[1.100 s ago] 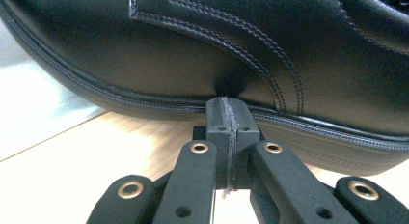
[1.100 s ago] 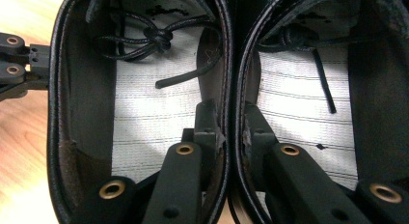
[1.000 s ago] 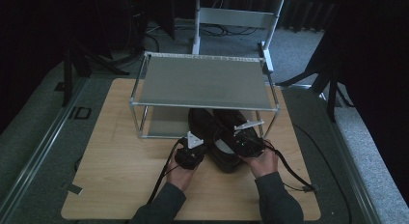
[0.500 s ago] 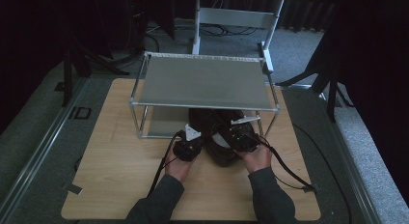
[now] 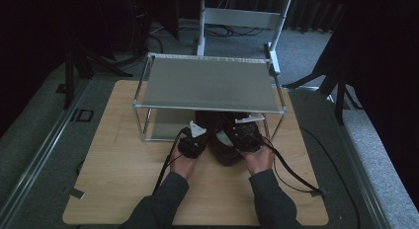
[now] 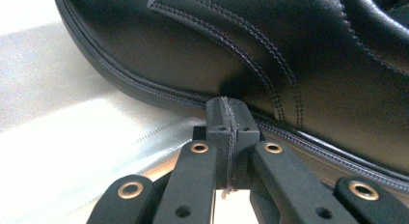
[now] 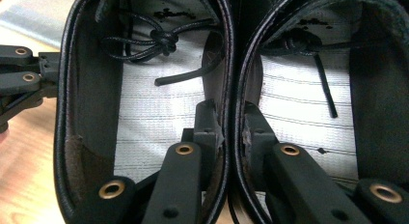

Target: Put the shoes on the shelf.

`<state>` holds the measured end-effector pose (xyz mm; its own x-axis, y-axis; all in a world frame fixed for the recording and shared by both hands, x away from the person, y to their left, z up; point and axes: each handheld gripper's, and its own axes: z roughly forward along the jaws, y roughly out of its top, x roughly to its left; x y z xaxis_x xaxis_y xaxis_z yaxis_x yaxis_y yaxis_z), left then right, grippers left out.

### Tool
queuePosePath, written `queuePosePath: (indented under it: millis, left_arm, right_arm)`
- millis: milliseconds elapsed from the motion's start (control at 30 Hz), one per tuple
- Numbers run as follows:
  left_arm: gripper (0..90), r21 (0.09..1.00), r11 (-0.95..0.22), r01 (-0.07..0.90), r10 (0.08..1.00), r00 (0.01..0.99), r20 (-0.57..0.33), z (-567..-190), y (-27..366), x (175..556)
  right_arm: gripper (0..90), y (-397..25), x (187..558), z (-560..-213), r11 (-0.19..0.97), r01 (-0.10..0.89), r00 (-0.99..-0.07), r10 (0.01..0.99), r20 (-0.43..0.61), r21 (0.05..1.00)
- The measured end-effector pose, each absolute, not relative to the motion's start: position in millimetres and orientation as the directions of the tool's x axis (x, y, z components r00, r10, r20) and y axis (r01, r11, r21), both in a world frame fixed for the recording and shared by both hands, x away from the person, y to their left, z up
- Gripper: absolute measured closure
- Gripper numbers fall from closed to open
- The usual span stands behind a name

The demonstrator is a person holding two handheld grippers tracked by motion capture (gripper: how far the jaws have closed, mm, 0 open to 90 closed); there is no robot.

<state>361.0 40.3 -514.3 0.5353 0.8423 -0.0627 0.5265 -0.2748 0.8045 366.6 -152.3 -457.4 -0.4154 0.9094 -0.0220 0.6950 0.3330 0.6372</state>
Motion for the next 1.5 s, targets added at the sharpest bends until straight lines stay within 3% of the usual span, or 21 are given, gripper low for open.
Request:
queuePosePath:
  millis: [767,1500]
  left_arm:
    - [90.0,0.828,-0.306,0.469,0.897,0.434,0.086,-526.1,28.5,383.2]
    - [90.0,0.862,-0.27,0.43,0.944,0.294,0.149,-540.9,13.9,403.2]
  right_arm:
    - [80.1,-138.1,384.9,-470.2,0.25,0.692,-0.336,0.942,-0.004,0.678]
    - [80.1,-125.9,393.6,-489.6,0.127,0.635,-0.216,0.976,0.017,0.762]
